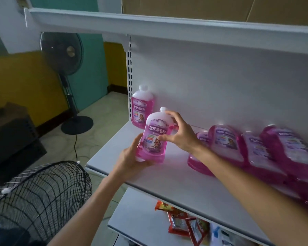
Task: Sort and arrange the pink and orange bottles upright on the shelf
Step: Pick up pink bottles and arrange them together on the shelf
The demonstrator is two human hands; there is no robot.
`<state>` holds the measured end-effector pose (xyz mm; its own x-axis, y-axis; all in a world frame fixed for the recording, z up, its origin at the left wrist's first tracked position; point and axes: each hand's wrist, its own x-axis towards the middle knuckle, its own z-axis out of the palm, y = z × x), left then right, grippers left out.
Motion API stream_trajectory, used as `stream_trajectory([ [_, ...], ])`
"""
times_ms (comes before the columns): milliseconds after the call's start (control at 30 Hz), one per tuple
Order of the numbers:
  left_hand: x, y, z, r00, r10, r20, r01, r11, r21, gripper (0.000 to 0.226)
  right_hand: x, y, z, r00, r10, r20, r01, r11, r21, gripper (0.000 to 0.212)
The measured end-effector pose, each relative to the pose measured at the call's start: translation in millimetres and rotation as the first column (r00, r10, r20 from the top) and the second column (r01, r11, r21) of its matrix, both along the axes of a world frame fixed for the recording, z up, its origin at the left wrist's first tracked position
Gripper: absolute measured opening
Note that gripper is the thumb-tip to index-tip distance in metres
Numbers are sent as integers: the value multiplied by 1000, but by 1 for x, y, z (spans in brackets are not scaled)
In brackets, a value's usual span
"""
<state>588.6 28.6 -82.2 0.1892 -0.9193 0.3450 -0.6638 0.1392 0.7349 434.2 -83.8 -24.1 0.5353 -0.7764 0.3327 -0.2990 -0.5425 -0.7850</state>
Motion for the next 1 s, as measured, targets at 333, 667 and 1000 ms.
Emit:
stream_trajectory([
  [333, 32, -24, -18, 955, 296, 3, -293, 946, 139, 77, 69, -11, -11, 999, 9, -49, -24, 942, -334, 77],
  [667, 28, -23, -20, 894, 270, 357, -345, 924, 165, 63, 103, -31, -13, 954, -272, -125, 151, 798, -584, 86],
  [1000, 28, -21, -15, 894, 209, 396, -302, 935, 188, 63, 101, -29, -3, 914, -303, -271, 133, 853, -505, 85],
])
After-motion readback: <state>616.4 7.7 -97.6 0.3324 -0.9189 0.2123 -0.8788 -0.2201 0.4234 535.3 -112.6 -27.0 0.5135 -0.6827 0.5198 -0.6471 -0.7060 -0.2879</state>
